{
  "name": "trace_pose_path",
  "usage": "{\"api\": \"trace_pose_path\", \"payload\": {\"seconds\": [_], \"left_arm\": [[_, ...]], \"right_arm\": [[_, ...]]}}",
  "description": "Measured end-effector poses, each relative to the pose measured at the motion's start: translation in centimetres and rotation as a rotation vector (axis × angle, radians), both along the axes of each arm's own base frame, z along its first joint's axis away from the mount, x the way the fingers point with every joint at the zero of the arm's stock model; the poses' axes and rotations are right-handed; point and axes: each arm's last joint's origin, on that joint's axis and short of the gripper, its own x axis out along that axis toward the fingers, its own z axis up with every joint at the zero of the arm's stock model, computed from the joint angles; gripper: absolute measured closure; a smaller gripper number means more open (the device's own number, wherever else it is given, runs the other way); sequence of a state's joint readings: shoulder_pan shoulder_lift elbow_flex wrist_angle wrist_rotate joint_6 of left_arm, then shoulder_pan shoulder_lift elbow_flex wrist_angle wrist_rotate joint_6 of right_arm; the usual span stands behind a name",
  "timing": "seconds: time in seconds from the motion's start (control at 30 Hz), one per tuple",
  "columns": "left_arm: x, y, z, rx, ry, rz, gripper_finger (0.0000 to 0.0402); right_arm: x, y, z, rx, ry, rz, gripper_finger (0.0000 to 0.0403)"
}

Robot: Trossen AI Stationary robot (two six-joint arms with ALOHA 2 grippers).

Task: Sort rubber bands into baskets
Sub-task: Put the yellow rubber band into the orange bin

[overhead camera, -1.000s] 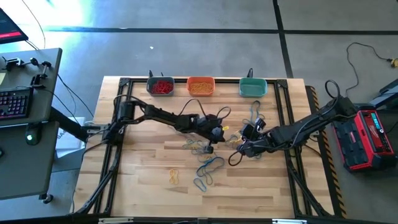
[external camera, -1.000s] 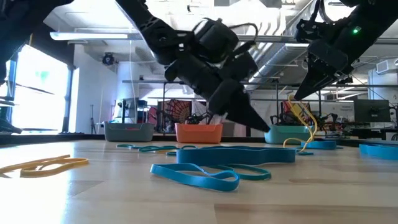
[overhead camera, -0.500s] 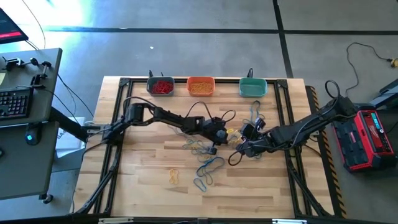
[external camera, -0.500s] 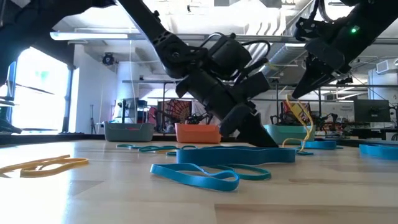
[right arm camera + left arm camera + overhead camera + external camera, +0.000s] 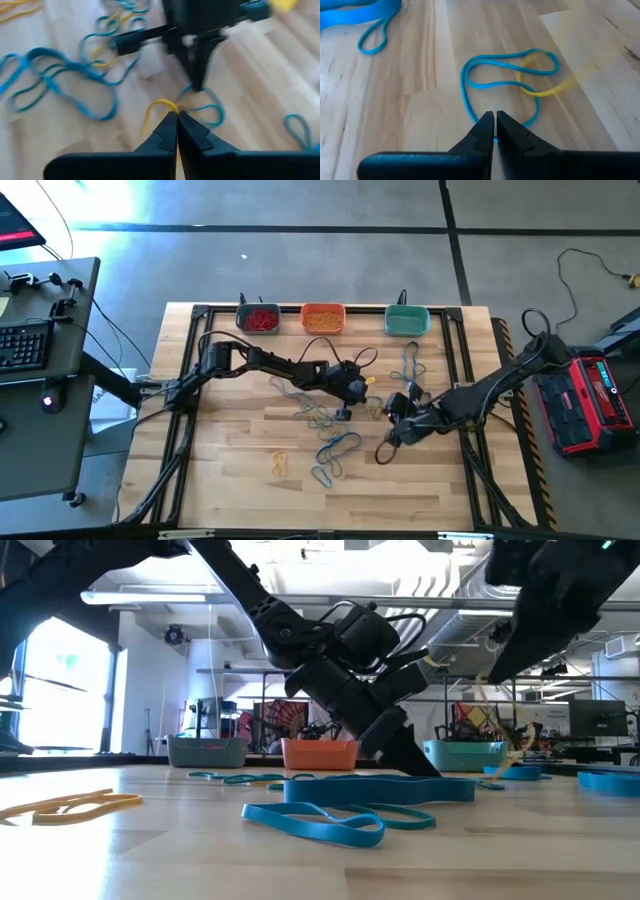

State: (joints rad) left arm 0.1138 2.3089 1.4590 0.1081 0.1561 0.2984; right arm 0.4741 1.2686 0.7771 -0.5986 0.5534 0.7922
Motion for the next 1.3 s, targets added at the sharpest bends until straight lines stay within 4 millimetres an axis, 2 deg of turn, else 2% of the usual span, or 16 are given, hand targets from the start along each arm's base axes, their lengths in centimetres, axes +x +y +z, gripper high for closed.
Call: {"api": "trace_pose_path", "payload": {"seconds": [0.3,0.63,0.97,1.3], "left_arm": [[-0.3,1.9,-0.1,-0.026,0.007,0.064,0.039],[-0.8,4.2,-0.2,-0.012,0.013,0.142,0.039],[-1.2,6.1,-0.2,-0.018,0.021,0.202,0.039],[-1.3,6.0,0.1,0.0,0.018,0.184,0.039]], "right_arm": [[-1.4,2.9,2.1,0.072,0.009,0.03,0.0403],[-3.1,5.2,3.4,0.149,0.003,0.032,0.0403],[-4.6,6.7,3.6,0.224,-0.005,0.005,0.0403],[-5.4,7.2,3.6,0.217,-0.028,0.001,0.0403]]}}
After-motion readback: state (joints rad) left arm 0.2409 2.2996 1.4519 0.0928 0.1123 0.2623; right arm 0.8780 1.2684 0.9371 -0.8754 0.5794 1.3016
